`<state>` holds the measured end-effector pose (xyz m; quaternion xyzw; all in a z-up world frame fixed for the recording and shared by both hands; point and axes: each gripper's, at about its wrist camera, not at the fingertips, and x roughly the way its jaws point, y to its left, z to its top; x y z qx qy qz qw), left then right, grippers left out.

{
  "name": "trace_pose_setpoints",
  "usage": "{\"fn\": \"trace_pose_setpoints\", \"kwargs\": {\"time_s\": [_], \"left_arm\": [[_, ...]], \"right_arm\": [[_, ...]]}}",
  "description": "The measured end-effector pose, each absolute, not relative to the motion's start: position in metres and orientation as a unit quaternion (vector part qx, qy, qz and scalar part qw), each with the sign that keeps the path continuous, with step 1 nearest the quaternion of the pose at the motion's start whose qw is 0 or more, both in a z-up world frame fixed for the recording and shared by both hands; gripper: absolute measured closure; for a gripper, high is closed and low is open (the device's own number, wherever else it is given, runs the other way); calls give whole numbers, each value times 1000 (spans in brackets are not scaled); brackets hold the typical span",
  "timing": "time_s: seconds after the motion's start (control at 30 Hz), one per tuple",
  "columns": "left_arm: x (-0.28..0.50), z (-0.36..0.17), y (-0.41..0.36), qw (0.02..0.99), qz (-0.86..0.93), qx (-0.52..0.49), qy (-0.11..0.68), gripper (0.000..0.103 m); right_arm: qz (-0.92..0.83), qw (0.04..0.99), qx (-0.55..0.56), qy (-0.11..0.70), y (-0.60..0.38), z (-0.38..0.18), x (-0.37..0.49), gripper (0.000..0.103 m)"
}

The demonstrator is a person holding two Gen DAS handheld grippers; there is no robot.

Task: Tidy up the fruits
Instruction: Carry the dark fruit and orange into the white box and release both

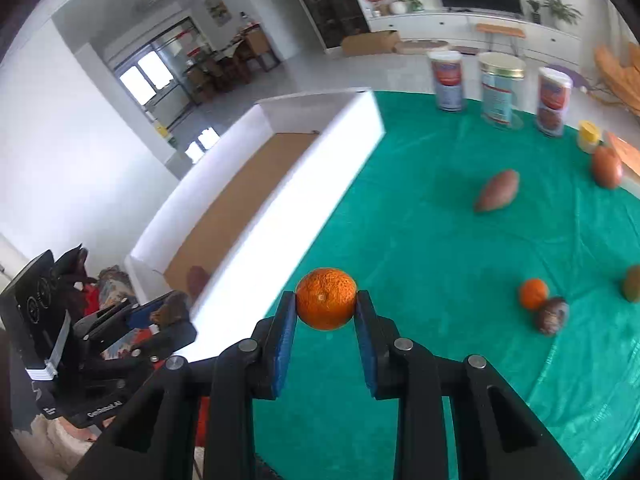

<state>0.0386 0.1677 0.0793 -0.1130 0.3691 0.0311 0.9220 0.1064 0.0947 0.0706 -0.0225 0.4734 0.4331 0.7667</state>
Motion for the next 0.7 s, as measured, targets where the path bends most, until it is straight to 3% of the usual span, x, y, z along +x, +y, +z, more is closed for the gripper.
{"fn": "trace_pose_setpoints", "kwargs": {"time_s": [0.23, 0.43, 0.47, 0.57, 0.7], "left_arm": [[46, 51, 280, 885, 128, -168, 415, 61], [67, 19, 309, 853, 158, -186, 461, 61], [70, 16, 310, 850, 161, -186, 466, 59], [69, 18, 307, 852, 170, -189, 459, 38], [57, 38, 292, 871, 171, -184, 423, 24]], "right_arm": [[478, 728, -84, 484, 234, 57, 83, 73], [459, 721, -126, 504, 282, 30, 78, 72], [456, 723, -125, 504, 283, 29, 77, 69], [455, 736, -105, 490, 271, 36, 78, 53], [455, 762, -89, 452, 235, 65, 74, 52]]}}
